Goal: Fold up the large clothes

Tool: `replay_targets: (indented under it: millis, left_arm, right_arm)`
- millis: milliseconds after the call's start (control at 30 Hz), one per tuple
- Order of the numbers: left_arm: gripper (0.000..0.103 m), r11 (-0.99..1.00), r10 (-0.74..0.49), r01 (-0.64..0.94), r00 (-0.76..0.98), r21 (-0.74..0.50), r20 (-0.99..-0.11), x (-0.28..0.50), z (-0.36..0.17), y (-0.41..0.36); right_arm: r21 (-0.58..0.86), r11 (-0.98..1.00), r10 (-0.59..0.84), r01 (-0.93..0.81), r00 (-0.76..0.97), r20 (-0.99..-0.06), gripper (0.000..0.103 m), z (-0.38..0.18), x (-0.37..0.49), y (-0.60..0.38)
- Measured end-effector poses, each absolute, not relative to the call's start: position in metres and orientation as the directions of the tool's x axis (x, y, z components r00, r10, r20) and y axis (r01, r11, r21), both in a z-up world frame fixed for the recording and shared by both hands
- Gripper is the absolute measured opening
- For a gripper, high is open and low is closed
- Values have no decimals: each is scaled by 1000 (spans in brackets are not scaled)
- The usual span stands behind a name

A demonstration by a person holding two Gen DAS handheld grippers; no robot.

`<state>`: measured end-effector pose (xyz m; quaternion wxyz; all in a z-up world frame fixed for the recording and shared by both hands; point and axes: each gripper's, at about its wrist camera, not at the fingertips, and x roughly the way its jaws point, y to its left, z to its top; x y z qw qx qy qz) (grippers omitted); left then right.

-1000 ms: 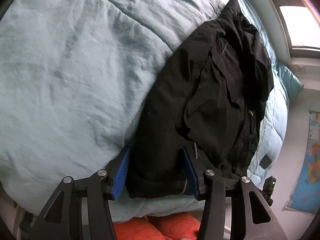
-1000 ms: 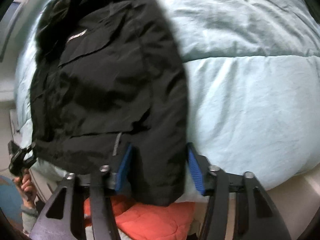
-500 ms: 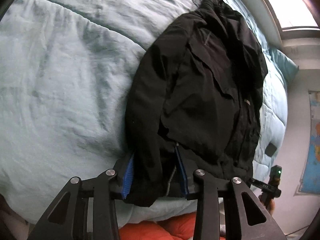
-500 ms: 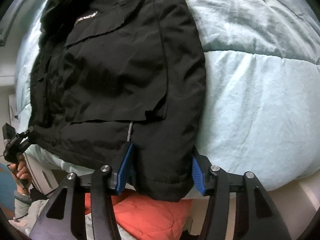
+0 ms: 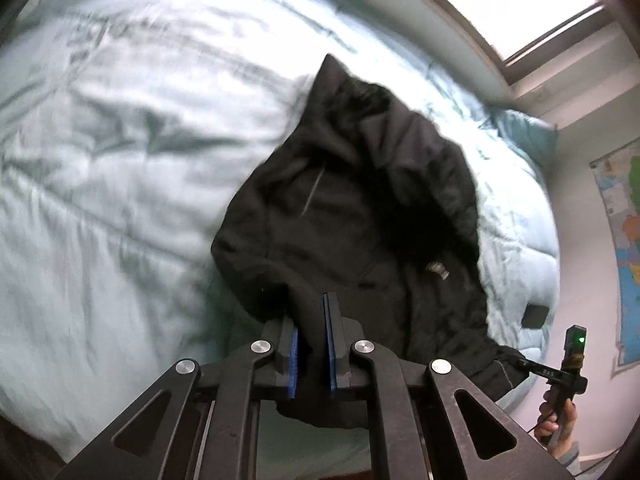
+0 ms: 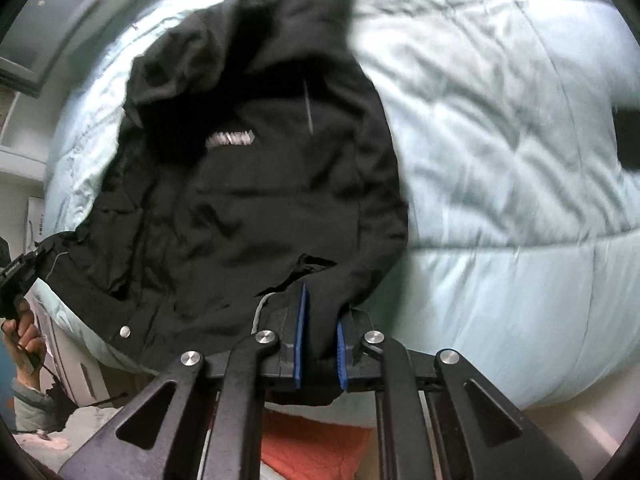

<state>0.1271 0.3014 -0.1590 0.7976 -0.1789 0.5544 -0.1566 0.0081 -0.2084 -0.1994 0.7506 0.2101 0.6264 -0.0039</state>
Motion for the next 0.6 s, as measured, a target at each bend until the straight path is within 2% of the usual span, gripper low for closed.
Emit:
replay_targets:
  millis: [167, 367, 600]
  left_arm:
    - [11, 869, -476, 86, 422, -488, -772, 158, -117, 292]
    - [11, 860, -469, 92, 533, -502, -704, 217, -77, 288]
    - [12, 870, -419, 47, 597, -491, -684, 327, -75, 261]
  right_arm:
    - [341, 902, 262, 263, 294, -919, 15, -164, 39, -229]
    - [436, 858, 292, 271, 441, -849, 15, -121, 93, -264]
    - [438, 860, 243, 260, 548, -801, 15, -86, 212, -302]
